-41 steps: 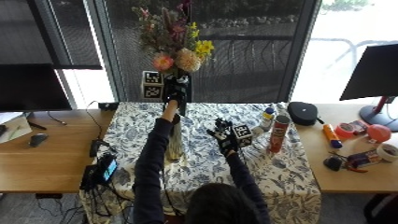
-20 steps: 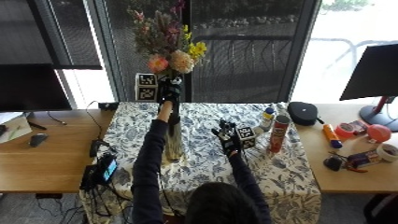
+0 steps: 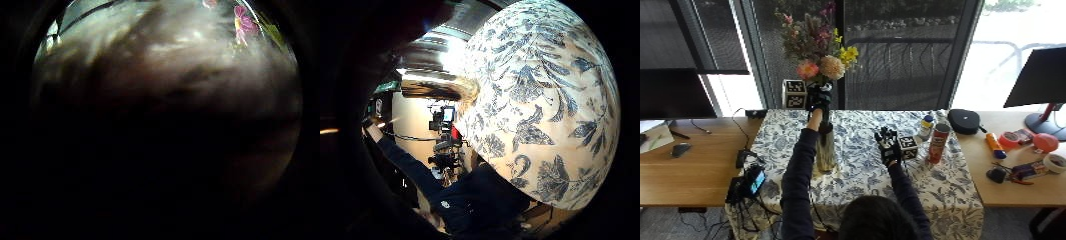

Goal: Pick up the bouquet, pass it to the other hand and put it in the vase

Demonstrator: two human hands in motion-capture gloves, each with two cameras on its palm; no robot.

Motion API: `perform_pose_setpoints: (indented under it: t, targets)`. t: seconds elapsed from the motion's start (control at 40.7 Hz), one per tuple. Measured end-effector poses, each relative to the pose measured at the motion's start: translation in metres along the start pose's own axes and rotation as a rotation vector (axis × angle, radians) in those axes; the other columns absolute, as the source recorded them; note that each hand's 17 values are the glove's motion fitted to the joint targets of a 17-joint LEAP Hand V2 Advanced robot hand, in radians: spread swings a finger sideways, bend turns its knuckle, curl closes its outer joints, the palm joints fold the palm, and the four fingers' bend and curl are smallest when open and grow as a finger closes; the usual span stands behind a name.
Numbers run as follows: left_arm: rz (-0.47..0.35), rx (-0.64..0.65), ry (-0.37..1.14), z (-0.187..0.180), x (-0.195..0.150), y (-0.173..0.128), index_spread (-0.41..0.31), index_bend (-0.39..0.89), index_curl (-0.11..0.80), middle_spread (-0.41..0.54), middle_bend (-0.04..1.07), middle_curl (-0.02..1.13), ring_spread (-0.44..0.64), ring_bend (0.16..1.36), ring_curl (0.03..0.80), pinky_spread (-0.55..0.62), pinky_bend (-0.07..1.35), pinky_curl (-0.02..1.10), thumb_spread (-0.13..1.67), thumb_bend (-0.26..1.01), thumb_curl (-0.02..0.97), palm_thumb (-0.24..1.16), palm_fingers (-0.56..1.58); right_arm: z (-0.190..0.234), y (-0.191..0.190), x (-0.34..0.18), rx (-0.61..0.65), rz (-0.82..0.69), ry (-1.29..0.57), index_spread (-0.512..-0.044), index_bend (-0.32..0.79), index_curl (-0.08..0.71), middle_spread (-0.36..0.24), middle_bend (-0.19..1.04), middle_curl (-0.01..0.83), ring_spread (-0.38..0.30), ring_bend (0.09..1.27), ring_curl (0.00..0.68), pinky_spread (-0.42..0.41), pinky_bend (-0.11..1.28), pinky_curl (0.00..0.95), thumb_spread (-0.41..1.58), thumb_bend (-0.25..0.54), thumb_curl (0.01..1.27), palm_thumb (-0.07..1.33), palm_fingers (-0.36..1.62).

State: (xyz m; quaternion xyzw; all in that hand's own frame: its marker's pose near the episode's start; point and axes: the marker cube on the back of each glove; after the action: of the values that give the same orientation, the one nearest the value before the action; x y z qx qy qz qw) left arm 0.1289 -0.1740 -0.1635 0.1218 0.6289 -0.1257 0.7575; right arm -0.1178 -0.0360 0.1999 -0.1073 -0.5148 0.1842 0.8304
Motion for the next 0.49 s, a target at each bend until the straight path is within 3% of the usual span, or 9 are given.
perform_pose_setpoints:
  t: [0.098, 0.221, 0.369, 0.492]
  targets:
    - [0.003, 0.007, -0.006, 0.003, -0.011, -0.012, -0.286, 0.16, 0.697, -0.340, 0.59, 0.66, -0.34, 0.74, 0.487, -0.30, 0.26, 0.50, 1.18, -0.01, 0.332, 0.80, 1.19, 0.001, 0.007, -0.008, -0.059, -0.031, -0.074, -0.420, 0.13, 0.227, -0.066, 0.18, 0.293, 0.098, 0.37, 0.332, 0.243, 0.55, 0.377, 1.06, -0.046, 0.31, 0.42, 0.06]
    - [-0.012, -0.010, -0.009, 0.003, -0.005, -0.002, -0.286, 0.16, 0.701, -0.340, 0.59, 0.67, -0.34, 0.73, 0.485, -0.30, 0.26, 0.50, 1.18, -0.01, 0.331, 0.80, 1.19, 0.000, 0.009, -0.012, -0.070, -0.075, -0.110, -0.421, 0.13, 0.223, -0.063, 0.18, 0.294, 0.101, 0.37, 0.329, 0.245, 0.55, 0.374, 1.06, -0.033, 0.31, 0.41, 0.05]
    - [-0.016, -0.004, -0.012, 0.005, -0.013, -0.010, -0.286, 0.16, 0.705, -0.341, 0.59, 0.67, -0.34, 0.73, 0.486, -0.30, 0.27, 0.50, 1.18, -0.01, 0.330, 0.80, 1.18, -0.001, 0.017, -0.024, -0.087, -0.279, -0.159, -0.418, 0.14, 0.222, -0.055, 0.18, 0.295, 0.103, 0.37, 0.323, 0.253, 0.56, 0.371, 1.06, -0.029, 0.31, 0.40, 0.05]
    - [-0.012, -0.001, -0.013, 0.005, -0.026, -0.021, -0.286, 0.16, 0.707, -0.341, 0.59, 0.67, -0.34, 0.73, 0.486, -0.30, 0.27, 0.50, 1.18, -0.01, 0.330, 0.80, 1.18, -0.004, 0.011, -0.014, -0.043, -0.193, -0.082, -0.418, 0.14, 0.223, -0.052, 0.18, 0.296, 0.109, 0.37, 0.318, 0.254, 0.56, 0.368, 1.06, -0.025, 0.31, 0.40, 0.05]
